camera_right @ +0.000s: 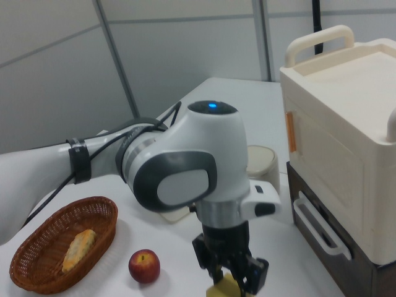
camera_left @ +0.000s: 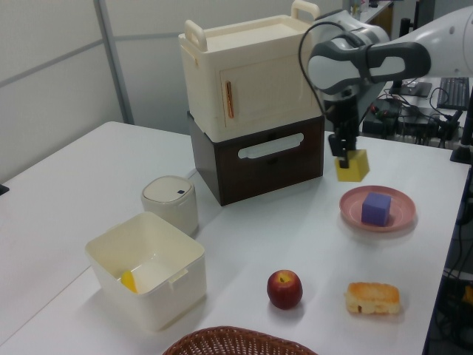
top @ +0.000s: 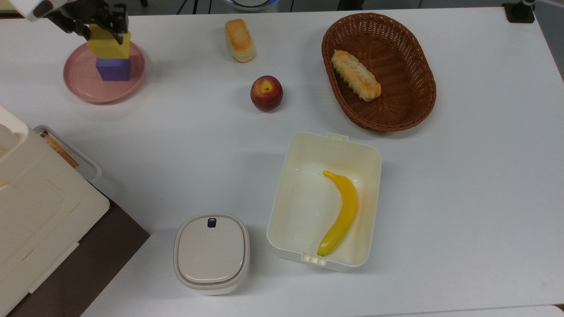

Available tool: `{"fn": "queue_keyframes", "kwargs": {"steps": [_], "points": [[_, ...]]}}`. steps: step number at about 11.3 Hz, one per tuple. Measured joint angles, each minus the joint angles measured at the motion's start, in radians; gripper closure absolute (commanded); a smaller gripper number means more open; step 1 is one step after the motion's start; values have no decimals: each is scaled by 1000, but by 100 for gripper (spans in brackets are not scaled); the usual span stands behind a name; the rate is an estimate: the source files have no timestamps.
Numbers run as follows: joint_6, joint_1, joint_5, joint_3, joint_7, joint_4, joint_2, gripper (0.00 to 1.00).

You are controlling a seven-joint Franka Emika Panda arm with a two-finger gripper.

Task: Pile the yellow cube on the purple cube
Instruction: 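Lower the yellow cube onto the purple cube and open the gripper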

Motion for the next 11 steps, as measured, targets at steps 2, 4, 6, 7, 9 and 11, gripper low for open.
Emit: {"fn": "queue_keyframes", "kwargs": {"steps": [2, 4, 6, 7, 9, 11], "points": [[1, -8, -2, -39, -67, -21, -3, 87], [4, -25, -3, -72, -149, -34, 7, 86], [19, -46, -3, -82, -187, -43, 38, 77], [25, -48, -3, -81, -189, -43, 60, 70], [47, -45, -3, -81, -190, -43, 103, 52], [53, -41, -6, -77, -190, -41, 126, 11]]}}
